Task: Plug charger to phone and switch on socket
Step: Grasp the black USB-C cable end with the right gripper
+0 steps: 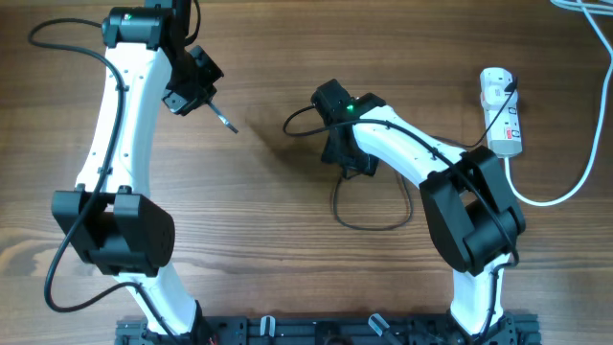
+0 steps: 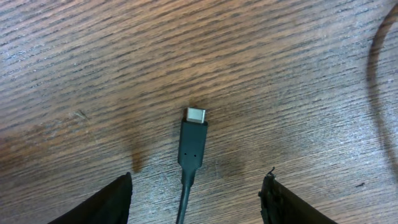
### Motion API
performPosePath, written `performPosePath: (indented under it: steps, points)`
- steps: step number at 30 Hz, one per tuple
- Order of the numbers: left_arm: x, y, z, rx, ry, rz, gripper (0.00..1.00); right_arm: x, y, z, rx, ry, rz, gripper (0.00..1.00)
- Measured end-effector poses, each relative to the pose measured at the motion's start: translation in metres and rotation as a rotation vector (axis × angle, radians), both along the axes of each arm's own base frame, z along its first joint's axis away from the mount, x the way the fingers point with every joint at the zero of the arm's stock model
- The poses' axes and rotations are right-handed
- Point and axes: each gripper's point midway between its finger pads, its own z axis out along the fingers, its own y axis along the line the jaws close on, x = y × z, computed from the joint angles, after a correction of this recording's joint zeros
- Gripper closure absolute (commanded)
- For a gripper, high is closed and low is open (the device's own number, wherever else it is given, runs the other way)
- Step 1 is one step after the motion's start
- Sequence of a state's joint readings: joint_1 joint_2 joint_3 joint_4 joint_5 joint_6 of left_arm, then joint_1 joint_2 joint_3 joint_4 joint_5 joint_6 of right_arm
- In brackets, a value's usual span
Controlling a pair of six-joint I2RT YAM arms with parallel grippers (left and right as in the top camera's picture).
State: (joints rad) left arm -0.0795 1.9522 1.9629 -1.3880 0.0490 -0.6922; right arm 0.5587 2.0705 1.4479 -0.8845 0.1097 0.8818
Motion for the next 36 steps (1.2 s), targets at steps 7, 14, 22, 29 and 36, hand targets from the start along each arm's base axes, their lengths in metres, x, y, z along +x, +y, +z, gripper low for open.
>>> performPosePath:
  steps: [7, 14, 22, 29, 36]
  points:
    - [0.0, 0.0, 0.0, 0.0, 0.0, 0.0, 0.96, 0.0, 0.0, -0.002, 0.008, -0.007, -0.038, 0.34]
    - [0.0, 0.0, 0.0, 0.0, 0.0, 0.0, 0.96, 0.0, 0.0, -0.006, 0.01, -0.007, -0.057, 0.34]
    - [0.0, 0.0, 0.0, 0.0, 0.0, 0.0, 0.96, -0.001, 0.0, -0.012, 0.045, 0.026, -0.11, 0.46]
    - [0.0, 0.0, 0.0, 0.0, 0.0, 0.0, 0.96, -0.002, -0.001, -0.012, 0.051, 0.034, -0.122, 0.59]
    - [0.0, 0.0, 0.0, 0.0, 0.0, 0.0, 0.96, -0.003, 0.0, -0.012, 0.059, 0.042, -0.124, 0.71]
